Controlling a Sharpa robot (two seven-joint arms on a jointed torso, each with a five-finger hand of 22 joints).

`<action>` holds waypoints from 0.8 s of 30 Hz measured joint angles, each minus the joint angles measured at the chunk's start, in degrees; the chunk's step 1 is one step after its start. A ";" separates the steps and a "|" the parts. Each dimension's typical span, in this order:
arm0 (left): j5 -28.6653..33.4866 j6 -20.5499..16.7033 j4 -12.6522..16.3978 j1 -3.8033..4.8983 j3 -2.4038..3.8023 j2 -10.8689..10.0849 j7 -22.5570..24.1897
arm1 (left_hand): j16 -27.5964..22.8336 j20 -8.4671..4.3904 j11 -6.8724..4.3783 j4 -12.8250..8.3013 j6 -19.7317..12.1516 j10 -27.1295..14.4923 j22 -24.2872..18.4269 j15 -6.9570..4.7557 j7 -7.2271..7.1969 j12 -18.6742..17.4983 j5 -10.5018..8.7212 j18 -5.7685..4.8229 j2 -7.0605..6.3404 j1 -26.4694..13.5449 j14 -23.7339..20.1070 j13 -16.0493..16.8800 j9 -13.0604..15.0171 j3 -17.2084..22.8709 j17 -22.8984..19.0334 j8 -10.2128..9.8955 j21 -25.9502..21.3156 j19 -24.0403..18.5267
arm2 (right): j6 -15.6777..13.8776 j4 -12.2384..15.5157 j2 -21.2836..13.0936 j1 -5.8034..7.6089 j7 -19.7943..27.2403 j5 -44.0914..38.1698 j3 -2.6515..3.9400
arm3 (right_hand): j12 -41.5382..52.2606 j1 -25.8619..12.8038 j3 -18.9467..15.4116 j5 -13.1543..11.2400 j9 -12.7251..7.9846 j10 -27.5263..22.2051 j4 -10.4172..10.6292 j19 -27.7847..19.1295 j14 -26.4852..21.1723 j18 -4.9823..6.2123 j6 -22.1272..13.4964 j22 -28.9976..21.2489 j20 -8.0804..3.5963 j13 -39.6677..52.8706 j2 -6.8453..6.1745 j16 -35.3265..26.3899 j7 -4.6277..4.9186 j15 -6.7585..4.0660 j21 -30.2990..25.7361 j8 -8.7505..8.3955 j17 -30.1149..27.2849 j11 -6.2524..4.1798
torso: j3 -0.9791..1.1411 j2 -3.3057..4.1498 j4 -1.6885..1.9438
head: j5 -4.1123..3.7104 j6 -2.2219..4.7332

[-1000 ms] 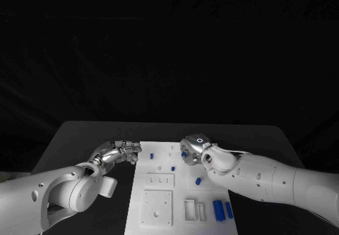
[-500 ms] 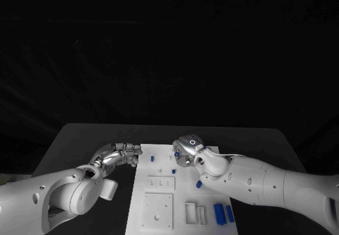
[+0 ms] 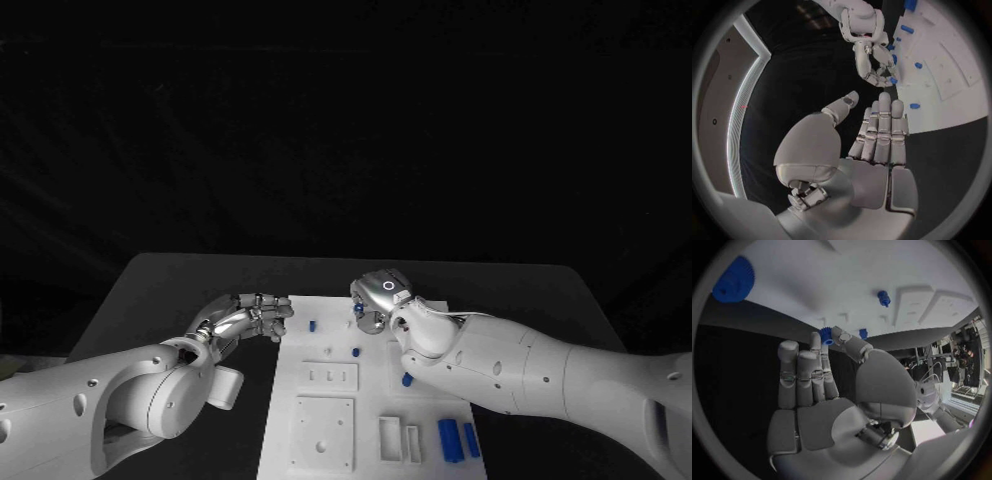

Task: Assemble the parts on the task board

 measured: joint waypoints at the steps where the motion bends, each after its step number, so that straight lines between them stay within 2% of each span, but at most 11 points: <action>1: 0.00 0.00 -0.06 0.00 0.00 0.04 0.00 | 0.00 0.00 0.00 0.00 0.00 0.00 0.00 0.00 0.00 0.00 0.00 0.00 0.00 0.00 0.00 0.00 0.00 0.00 0.00 0.00 0.00 0.00 | 0.00 -0.22 0.20 0.01 -0.07 -0.04 0.00 | 0.00 0.00 0.00 -0.01 0.00 0.00 0.00 -0.01 0.00 0.01 0.00 0.00 -0.01 0.00 0.00 0.00 0.00 0.00 0.00 0.00 0.00 0.00 | -0.02 0.01 0.02 | 0.00 0.02; 24: 0.00 0.04 -0.53 0.00 0.01 0.90 -0.02 | 0.00 0.09 0.14 0.00 0.00 0.14 -0.02 0.00 0.00 0.00 0.00 0.03 0.00 0.00 0.00 0.00 0.00 0.00 0.05 0.00 0.00 -0.09 | 0.08 -3.78 3.01 -0.02 -0.30 -0.29 0.00 | -0.22 0.06 0.49 0.01 0.00 -0.03 0.50 -0.10 -0.16 -0.01 -0.01 0.00 -0.10 0.46 -0.41 0.00 -0.05 -0.16 0.23 0.00 -0.01 -0.01 | 0.00 0.10 0.03 | 0.43 0.08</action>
